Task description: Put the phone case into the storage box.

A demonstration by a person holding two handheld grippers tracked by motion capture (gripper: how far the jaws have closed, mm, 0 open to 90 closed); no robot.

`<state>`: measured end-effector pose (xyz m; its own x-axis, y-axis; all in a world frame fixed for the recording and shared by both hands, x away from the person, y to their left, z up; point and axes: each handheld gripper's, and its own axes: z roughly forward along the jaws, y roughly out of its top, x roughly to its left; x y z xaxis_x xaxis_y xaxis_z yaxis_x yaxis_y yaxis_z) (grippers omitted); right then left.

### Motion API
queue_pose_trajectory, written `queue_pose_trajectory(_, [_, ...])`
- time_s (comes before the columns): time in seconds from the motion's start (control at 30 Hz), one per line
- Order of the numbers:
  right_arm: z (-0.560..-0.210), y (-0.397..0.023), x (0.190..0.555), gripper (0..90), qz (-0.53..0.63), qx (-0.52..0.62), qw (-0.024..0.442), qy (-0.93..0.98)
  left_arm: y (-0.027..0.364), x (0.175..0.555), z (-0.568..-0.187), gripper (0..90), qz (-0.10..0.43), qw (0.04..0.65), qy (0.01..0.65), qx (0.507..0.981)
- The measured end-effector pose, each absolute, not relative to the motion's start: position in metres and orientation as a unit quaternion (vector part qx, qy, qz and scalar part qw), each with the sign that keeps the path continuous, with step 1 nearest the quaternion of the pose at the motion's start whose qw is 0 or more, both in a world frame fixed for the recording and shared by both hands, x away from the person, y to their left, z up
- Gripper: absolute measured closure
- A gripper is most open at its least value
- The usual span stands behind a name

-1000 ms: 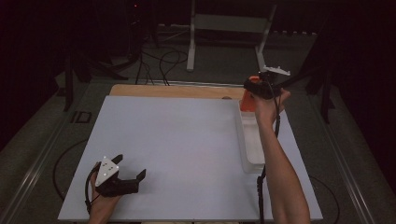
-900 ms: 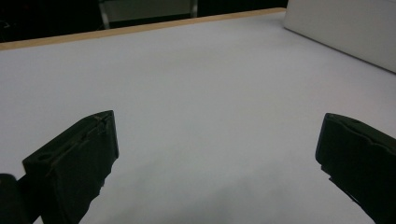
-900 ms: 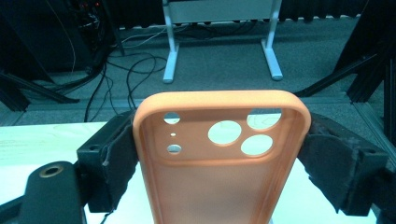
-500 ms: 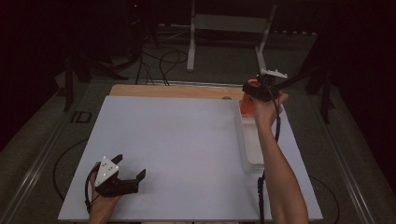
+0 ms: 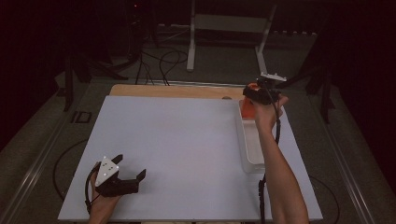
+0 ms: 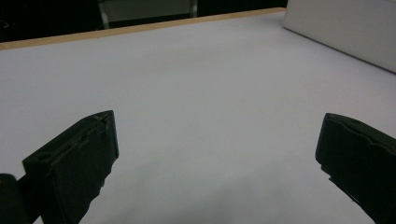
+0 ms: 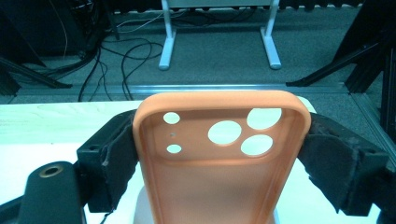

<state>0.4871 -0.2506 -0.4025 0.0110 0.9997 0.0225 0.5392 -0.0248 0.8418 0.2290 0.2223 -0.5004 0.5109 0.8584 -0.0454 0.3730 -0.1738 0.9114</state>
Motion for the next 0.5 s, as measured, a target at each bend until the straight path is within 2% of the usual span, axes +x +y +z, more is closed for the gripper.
queue_pose_trajectory(0.5, [-0.4073,-0.2492,0.4885,16.3,0.336,0.626,0.328,0.623,0.2223,0.2292,-0.5003,0.2,0.252,0.483,0.425,0.723])
